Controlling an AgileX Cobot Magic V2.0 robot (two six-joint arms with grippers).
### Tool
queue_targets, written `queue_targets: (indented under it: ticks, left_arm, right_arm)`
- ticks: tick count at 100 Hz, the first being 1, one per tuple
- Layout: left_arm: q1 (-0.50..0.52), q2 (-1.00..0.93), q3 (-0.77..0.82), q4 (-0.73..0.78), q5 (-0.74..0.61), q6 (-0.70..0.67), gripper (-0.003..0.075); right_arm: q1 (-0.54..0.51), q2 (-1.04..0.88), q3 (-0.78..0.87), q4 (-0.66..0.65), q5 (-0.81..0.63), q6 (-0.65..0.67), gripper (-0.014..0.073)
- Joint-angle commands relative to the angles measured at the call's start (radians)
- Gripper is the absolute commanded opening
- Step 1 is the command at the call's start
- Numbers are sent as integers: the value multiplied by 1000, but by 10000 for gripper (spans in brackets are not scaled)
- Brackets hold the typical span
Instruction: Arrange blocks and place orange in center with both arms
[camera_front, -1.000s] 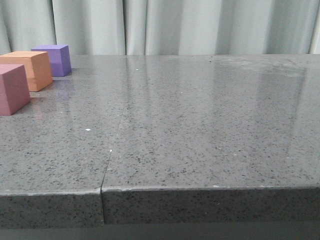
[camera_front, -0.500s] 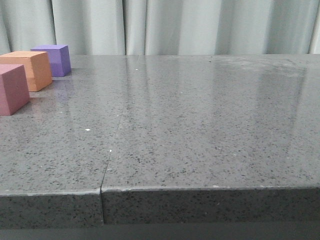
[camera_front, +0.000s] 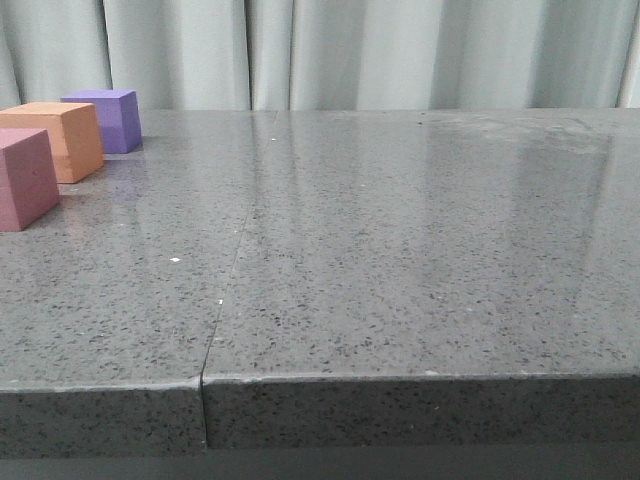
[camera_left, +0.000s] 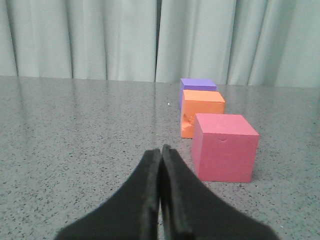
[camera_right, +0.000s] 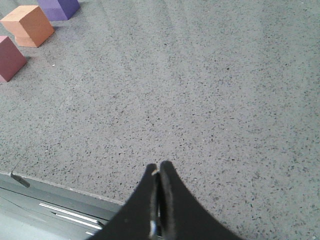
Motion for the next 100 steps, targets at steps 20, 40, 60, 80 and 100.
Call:
queue_targets:
  ticks: [20,40,60,80,100]
  left_arm:
    - [0,-29,41,-9,-76,0,-20]
    - [0,-29,41,-9,-76,0,-20]
    - [0,-29,41,-9,-76,0,-20]
    - [0,-29,41,-9,-76,0,-20]
    - [0,-29,41,-9,-76,0,-20]
  right_arm:
    - [-3,5,-25,-15,-74,-9,-67]
    - [-22,5,-23,-19,-80,-10,-67]
    - [-147,-4,36,40,-258,-235,-67]
    - [-289,-94,184,118,-589,-337,-67]
    - [-403,-203,318,115,-672,-313,-67]
